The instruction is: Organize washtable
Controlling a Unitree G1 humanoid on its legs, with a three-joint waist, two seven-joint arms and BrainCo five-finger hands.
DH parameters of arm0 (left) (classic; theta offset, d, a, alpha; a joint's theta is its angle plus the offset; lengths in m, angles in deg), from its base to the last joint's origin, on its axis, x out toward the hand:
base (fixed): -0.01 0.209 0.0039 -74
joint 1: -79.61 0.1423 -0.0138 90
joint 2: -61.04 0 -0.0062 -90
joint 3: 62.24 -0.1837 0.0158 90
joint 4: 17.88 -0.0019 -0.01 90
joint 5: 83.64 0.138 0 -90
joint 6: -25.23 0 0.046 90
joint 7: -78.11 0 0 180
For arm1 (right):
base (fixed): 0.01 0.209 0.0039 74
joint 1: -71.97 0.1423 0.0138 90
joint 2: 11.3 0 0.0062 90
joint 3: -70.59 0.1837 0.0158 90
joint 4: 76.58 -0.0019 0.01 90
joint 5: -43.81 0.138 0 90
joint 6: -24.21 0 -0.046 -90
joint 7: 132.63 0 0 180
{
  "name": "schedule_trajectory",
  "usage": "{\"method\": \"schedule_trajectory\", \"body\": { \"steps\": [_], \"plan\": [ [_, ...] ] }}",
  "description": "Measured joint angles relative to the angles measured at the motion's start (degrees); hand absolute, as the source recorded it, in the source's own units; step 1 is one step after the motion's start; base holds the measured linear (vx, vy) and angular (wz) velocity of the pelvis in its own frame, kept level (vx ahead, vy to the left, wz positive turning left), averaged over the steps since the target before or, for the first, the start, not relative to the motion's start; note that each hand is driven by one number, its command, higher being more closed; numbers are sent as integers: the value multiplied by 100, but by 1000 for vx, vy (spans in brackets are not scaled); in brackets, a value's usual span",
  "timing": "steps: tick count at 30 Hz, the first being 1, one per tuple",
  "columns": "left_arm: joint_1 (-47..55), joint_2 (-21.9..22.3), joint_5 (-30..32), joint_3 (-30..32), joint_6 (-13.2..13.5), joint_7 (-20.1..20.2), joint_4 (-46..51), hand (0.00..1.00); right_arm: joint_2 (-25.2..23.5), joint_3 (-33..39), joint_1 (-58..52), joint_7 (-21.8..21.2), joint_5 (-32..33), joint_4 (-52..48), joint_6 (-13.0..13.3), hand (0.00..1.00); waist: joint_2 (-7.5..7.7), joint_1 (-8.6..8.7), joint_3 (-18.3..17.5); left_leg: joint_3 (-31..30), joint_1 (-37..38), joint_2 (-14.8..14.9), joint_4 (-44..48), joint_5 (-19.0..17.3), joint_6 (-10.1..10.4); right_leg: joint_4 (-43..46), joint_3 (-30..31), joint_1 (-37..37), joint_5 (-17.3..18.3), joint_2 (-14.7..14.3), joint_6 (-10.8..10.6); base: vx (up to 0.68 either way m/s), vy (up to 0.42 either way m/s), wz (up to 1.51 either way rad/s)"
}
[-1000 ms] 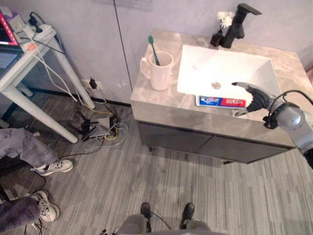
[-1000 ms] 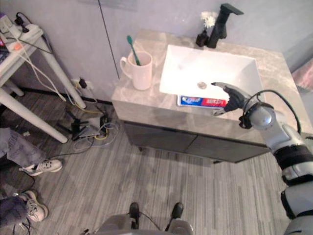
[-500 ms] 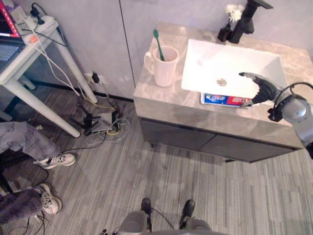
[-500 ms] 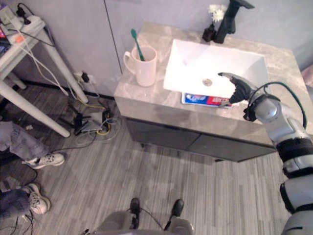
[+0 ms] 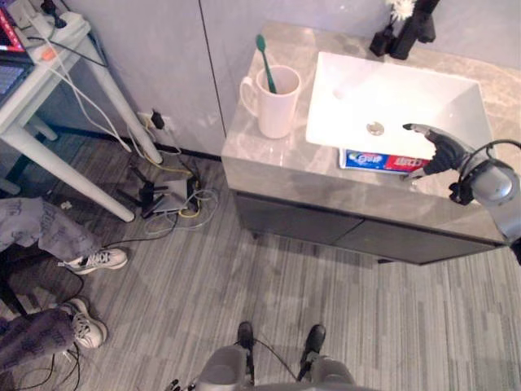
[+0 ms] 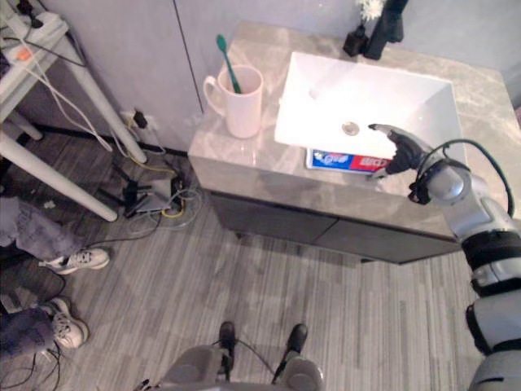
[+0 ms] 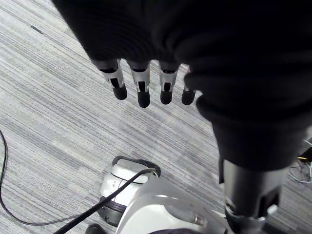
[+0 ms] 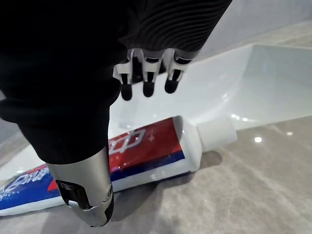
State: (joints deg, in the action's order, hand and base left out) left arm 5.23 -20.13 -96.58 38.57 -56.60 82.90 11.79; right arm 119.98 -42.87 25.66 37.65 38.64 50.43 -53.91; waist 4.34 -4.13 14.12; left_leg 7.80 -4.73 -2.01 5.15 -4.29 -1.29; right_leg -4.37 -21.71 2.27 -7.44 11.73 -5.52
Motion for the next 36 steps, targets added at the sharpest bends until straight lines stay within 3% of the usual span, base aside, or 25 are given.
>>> {"method": "schedule_trajectory", "body": {
  "steps": [5,6,32,36],
  "plan": [
    [-1,11,-49,-12,5,6,19,0,2,25,63,17,5,4,-2,0,-27,16,58,2,-121,-4,46,0,0,14,7,114,-13,2,6,0,0,0],
    [-9,10,-51,-13,8,7,27,0,4,27,141,25,6,23,-2,100,-26,15,101,1,-164,-4,84,0,0,14,7,138,-23,-1,18,0,0,0],
    [-96,-54,-243,-221,107,8,81,0,285,-98,151,-171,482,-273,-28,100,46,-127,272,-64,-286,103,198,2,4,35,-18,183,-88,-71,60,-20,-2,0],
    [-94,-16,-238,-106,106,-20,131,0,96,388,152,28,675,-240,-119,100,50,-114,265,-76,-236,87,193,20,-13,34,-32,125,-89,-58,61,-25,10,3]
  ]
}}
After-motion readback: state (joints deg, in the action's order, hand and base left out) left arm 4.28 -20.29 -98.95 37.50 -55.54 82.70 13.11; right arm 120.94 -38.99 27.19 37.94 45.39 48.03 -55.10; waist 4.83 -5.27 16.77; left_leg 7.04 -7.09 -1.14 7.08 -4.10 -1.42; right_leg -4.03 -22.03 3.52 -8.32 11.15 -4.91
